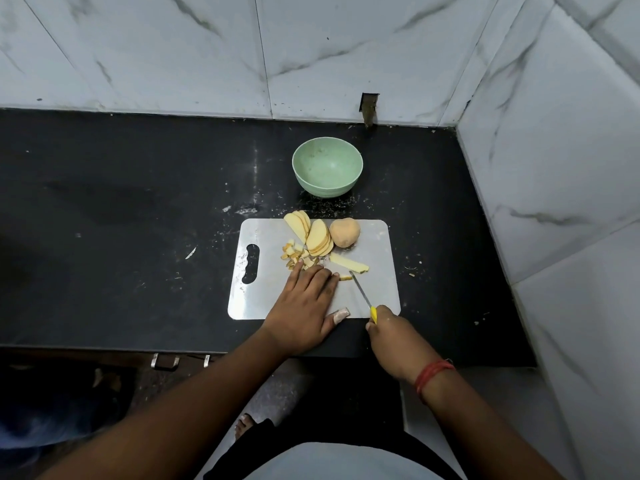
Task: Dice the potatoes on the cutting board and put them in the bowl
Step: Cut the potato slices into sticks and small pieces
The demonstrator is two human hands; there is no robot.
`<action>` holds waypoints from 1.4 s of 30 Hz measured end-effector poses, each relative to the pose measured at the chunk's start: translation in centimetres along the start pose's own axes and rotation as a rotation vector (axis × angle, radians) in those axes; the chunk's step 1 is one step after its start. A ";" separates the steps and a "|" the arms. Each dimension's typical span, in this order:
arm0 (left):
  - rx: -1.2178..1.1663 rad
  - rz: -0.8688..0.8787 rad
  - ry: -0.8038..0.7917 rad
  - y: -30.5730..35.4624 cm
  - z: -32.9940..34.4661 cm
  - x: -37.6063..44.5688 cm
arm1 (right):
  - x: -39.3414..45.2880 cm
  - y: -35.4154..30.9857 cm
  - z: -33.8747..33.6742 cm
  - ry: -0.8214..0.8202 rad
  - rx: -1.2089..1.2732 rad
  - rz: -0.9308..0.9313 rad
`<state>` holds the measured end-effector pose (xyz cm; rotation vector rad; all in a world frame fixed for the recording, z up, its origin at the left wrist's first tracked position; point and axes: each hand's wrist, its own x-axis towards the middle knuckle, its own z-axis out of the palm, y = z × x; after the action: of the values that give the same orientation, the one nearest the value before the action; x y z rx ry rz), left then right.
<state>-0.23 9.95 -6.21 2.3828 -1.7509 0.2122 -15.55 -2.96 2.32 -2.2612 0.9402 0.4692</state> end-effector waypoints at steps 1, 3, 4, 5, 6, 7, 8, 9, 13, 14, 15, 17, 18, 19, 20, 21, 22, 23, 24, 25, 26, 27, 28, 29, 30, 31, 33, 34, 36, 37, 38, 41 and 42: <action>0.000 -0.001 0.001 0.0 0.0 0.0 | 0.0 -0.1 0.1 -0.002 -0.002 0.000; -0.007 -0.002 0.010 0.0 0.1 0.0 | 0.1 -0.2 0.1 -0.001 -0.003 0.000; -0.013 -0.003 0.013 0.0 0.1 0.0 | 0.2 -0.4 0.1 0.000 -0.001 -0.001; -0.016 -0.006 0.011 0.0 0.1 0.0 | 0.2 -0.5 0.1 0.000 0.000 -0.003; -0.017 -0.012 0.004 0.1 0.0 0.1 | 0.2 -0.6 0.1 -0.001 0.001 -0.005; -0.014 -0.018 -0.006 0.1 0.0 0.1 | 0.2 -0.6 0.0 -0.003 -0.001 -0.006; -0.011 -0.022 -0.016 0.1 0.0 0.2 | 0.2 -0.7 -0.1 -0.004 -0.006 -0.005; -0.007 -0.024 -0.022 0.1 0.0 0.2 | 0.3 -0.7 -0.3 -0.003 -0.013 -0.005; 0.004 -0.006 -0.007 0.0 0.0 0.1 | 0.9 -1.2 -2.1 0.017 -0.084 -0.030; 0.003 -0.003 -0.001 0.0 0.1 0.1 | 1.1 -1.3 -2.6 0.015 -0.118 -0.052; 0.003 -0.002 0.004 0.0 0.1 0.1 | 1.3 -1.4 -3.0 0.006 -0.157 -0.079; 0.005 -0.003 0.007 0.0 0.2 0.0 | 1.4 -1.3 -3.4 -0.023 -0.209 -0.127; 0.005 -0.004 0.005 0.0 0.2 0.1 | 1.3 -1.2 -3.6 -0.036 -0.221 -0.140; 0.008 -0.006 0.004 0.0 0.2 0.1 | 1.2 -0.9 -3.7 -0.047 -0.233 -0.144; 0.012 -0.009 0.003 -0.1 0.3 0.1 | 1.2 -0.8 -3.8 -0.051 -0.246 -0.141; 0.015 -0.013 0.004 0.0 0.3 0.1 | 1.1 -0.6 -3.9 -0.047 -0.252 -0.133; 0.014 -0.015 0.007 0.1 0.3 0.0 | 1.0 -0.5 -3.9 -0.039 -0.246 -0.120; 0.009 -0.015 0.011 0.1 0.3 0.0 | 0.9 -0.4 -3.9 -0.034 -0.229 -0.104; 0.003 -0.017 0.017 0.1 0.3 0.0 | 0.7 -0.4 -3.7 -0.035 -0.209 -0.089; -0.001 -0.019 0.024 0.1 0.3 -0.1 | 0.5 -0.5 -3.5 -0.035 -0.183 -0.074; -0.001 -0.021 0.026 0.1 0.2 -0.1 | 0.3 -0.5 -3.2 -0.028 -0.150 -0.057; 0.001 -0.022 0.027 0.1 0.2 -0.1 | 0.2 -0.5 -2.7 -0.014 -0.119 -0.041; 0.000 -0.021 0.030 0.1 0.1 -0.1 | 0.1 -0.5 -2.3 0.002 -0.099 -0.031; -0.002 -0.018 0.033 0.1 0.1 -0.1 | 0.0 -0.4 -1.9 0.011 -0.086 -0.020; -0.005 -0.015 0.033 0.2 0.2 -0.2 | 0.0 -0.2 -1.4 0.019 -0.077 -0.010; -0.004 -0.015 0.028 0.2 0.2 -0.2 | 0.0 -0.1 -1.0 0.025 -0.069 -0.002; -0.003 -0.020 0.015 0.1 0.2 -0.2 | -0.1 0.0 -0.3 0.036 -0.048 0.005; -0.005 -0.023 0.012 0.2 0.3 -0.2 | -0.1 0.0 0.0 0.042 -0.040 0.009; -0.008 -0.022 0.017 0.2 0.3 -0.2 | 0.1 0.0 0.2 0.053 -0.038 0.014; -0.012 -0.018 0.024 0.2 0.3 -0.2 | 0.2 -0.1 0.2 0.058 -0.039 0.014; -0.017 -0.014 0.032 0.2 0.2 -0.2 | 0.4 -0.1 0.2 0.061 -0.037 0.013; -0.030 -0.019 0.034 0.2 0.2 -0.2 | 0.6 -0.4 0.1 0.058 -0.021 0.011; -0.031 -0.021 0.031 0.2 0.1 -0.2 | 0.7 -0.5 0.0 0.057 -0.018 0.009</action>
<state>-0.48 10.07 -6.38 2.3621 -1.7025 0.2164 -14.74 -3.04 2.11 -2.2988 0.9787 0.4205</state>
